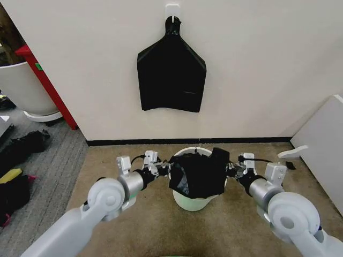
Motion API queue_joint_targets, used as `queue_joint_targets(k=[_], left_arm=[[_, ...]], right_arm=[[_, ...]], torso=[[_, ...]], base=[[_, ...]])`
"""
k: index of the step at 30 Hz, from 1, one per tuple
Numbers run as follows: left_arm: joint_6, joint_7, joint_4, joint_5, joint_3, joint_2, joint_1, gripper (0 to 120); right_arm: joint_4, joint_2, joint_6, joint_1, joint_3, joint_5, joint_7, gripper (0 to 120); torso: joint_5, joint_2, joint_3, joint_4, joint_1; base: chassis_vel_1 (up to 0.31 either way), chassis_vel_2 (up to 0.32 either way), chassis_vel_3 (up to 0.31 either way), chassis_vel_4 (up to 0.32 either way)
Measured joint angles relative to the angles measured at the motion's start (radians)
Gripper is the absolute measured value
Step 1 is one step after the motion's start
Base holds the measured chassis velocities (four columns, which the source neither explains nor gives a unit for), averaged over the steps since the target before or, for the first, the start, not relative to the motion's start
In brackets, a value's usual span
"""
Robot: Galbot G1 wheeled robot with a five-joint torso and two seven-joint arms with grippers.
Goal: Place the garbage bag over the trash bin.
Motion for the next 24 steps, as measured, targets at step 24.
queue_joint_targets(k=[24], left_arm=[[-0.005, 0.008, -0.127, 0.187, -0.051, 0.015, 0.246, 0]], right_arm=[[0.038, 0.057, -0.045, -0.098, 0.017, 0.021, 0.123, 0]], torso=[[0.0, 0.0, 0.0, -0.0001, 0.0]], base=[[0.0, 0.0, 0.0, 0.0]])
